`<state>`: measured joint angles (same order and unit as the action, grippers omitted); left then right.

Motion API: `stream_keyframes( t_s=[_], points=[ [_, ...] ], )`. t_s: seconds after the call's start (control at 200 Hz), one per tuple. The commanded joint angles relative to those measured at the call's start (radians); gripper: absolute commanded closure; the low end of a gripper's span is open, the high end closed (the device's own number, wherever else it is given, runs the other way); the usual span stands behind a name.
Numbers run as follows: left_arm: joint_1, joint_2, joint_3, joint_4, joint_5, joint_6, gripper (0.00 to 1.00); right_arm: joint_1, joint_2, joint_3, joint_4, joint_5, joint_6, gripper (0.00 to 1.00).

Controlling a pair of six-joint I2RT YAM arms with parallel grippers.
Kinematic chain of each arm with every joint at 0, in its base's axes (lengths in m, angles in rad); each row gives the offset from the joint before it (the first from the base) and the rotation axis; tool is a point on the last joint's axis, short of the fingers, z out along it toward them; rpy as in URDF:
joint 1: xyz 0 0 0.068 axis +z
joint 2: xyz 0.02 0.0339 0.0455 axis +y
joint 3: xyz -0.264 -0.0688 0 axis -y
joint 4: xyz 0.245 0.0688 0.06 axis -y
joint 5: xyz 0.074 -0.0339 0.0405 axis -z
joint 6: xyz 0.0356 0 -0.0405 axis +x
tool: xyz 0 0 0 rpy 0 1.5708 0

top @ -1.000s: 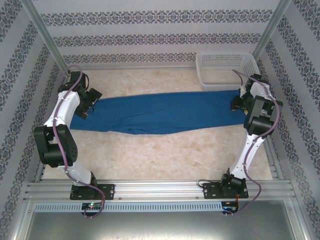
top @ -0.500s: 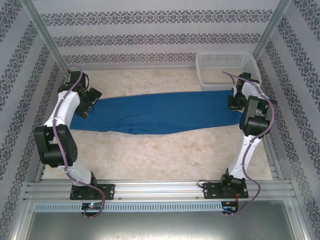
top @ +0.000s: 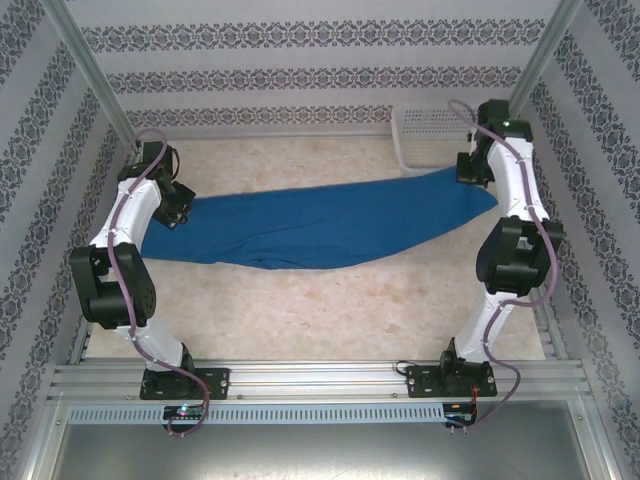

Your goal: Roll up the long pants

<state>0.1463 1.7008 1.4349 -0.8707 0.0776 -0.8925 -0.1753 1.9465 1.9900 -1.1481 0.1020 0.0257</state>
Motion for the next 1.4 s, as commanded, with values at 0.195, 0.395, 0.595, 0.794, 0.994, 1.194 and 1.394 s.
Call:
stream_keyframes(
  t_s=[0.195,0.395,0.595,0.794,0.994,1.194,1.394],
  points=[
    [0.015,-0.051,0.058,-0.083,-0.035,0.031,0.71,-0.145,0.044,0.259,-0.250,0.297,0.067,1.00],
    [0.015,-0.068,0.108,-0.132,-0.065,0.063,0.67,-0.233,0.004,0.289,-0.241,0.324,0.091,1.00],
    [0.016,-0.093,0.093,-0.124,-0.064,0.050,0.67,-0.139,-0.048,0.277,-0.237,0.035,0.123,1.00],
    [0.016,-0.099,0.087,-0.123,-0.054,0.049,0.67,0.173,-0.059,0.303,-0.268,0.004,0.161,1.00],
    [0.016,-0.102,0.095,-0.120,-0.050,0.056,0.67,0.346,-0.051,0.327,-0.216,-0.143,0.277,1.00],
    [0.017,-0.091,0.092,-0.104,-0.018,0.053,0.67,0.485,-0.017,0.305,-0.083,-0.275,0.401,1.00],
    [0.016,-0.094,0.090,-0.095,0.005,0.054,0.67,0.609,0.131,0.433,-0.006,-0.358,0.506,1.00]
  ],
)
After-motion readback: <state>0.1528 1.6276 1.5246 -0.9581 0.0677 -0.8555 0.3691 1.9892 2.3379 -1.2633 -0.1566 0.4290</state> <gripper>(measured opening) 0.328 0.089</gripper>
